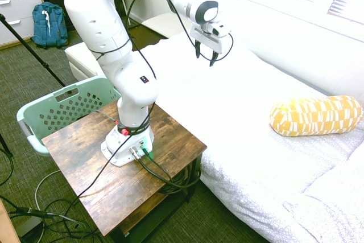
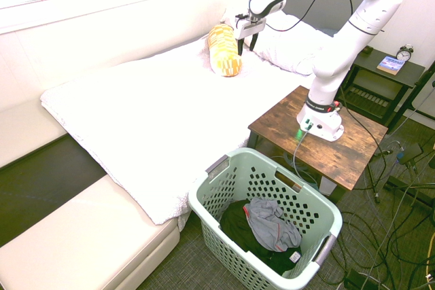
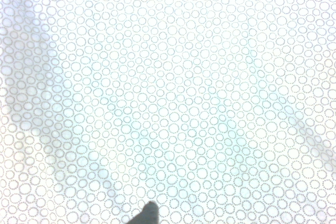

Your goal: Put my clothes in the laundry bag

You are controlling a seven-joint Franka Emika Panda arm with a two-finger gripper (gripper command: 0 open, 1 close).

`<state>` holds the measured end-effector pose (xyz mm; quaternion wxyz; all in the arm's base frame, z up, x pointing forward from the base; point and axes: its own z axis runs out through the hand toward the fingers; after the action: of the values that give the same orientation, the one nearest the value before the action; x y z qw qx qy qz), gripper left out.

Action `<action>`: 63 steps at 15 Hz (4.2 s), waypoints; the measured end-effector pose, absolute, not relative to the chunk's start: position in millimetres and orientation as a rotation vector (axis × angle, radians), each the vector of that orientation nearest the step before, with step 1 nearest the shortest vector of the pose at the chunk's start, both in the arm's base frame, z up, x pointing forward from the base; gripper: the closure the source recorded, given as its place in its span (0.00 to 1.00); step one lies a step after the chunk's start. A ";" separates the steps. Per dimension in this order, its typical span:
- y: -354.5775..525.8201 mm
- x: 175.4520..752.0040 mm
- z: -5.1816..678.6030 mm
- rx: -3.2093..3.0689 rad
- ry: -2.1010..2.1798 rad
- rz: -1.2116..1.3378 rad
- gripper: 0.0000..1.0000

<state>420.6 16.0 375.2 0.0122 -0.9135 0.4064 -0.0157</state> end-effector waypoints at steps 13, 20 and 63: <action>63.5 587.5 266.6 -2.884 1.036 -0.062 0.00; 45.4 675.8 98.5 -2.942 0.995 0.045 0.00; 74.4 763.8 43.8 -2.778 0.919 0.315 1.00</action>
<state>763.8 74.4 43.8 0.0993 -0.9393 0.3107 0.1067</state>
